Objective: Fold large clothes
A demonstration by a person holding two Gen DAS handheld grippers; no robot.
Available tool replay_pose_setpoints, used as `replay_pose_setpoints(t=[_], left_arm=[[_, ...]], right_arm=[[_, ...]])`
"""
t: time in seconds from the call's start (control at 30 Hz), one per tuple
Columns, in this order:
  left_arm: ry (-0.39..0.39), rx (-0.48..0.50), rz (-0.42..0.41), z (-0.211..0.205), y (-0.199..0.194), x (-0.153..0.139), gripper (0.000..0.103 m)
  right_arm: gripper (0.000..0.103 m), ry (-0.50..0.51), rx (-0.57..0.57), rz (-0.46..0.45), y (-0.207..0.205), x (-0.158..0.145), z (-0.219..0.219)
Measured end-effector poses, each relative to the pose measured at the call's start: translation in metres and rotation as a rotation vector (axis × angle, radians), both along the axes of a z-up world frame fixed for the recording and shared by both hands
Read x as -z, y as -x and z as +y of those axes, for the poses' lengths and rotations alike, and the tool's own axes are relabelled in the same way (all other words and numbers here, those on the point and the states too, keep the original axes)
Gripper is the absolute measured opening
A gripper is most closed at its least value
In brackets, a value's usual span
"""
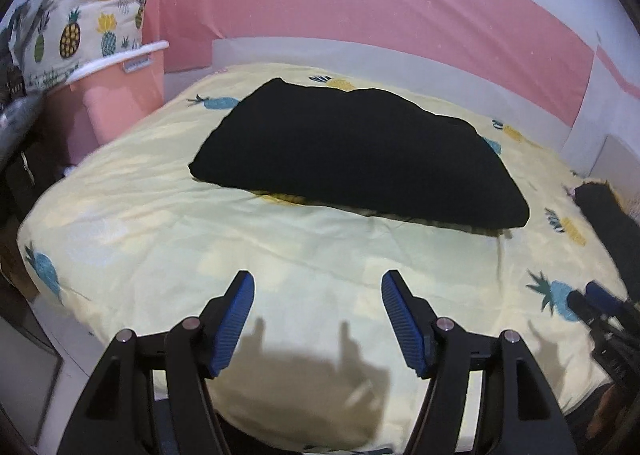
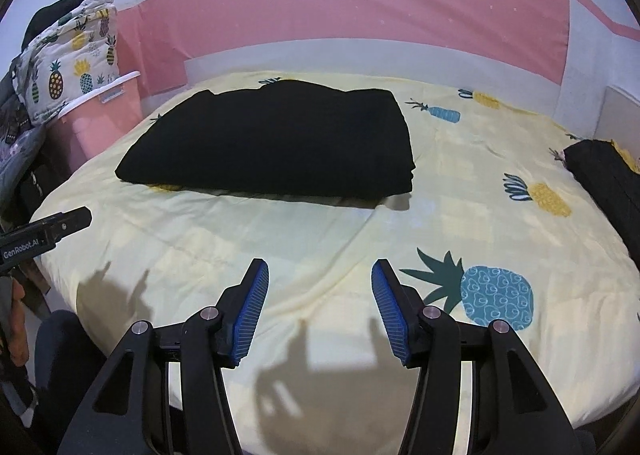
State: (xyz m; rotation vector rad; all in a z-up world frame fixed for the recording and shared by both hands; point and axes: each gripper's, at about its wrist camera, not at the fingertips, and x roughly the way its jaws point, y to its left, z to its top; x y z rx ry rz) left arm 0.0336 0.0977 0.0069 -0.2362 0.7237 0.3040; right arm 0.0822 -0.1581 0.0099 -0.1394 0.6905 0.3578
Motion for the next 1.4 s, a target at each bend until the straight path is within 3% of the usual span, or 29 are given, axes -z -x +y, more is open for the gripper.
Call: replay_pose_setpoints(t=[1.4], left_arm=[[-0.041, 0.028, 0.036, -0.008, -0.003, 0.007, 0.068]], right_arm=[[0.054, 0.031, -0.029, 0.019, 0.001, 0.002, 0.013]])
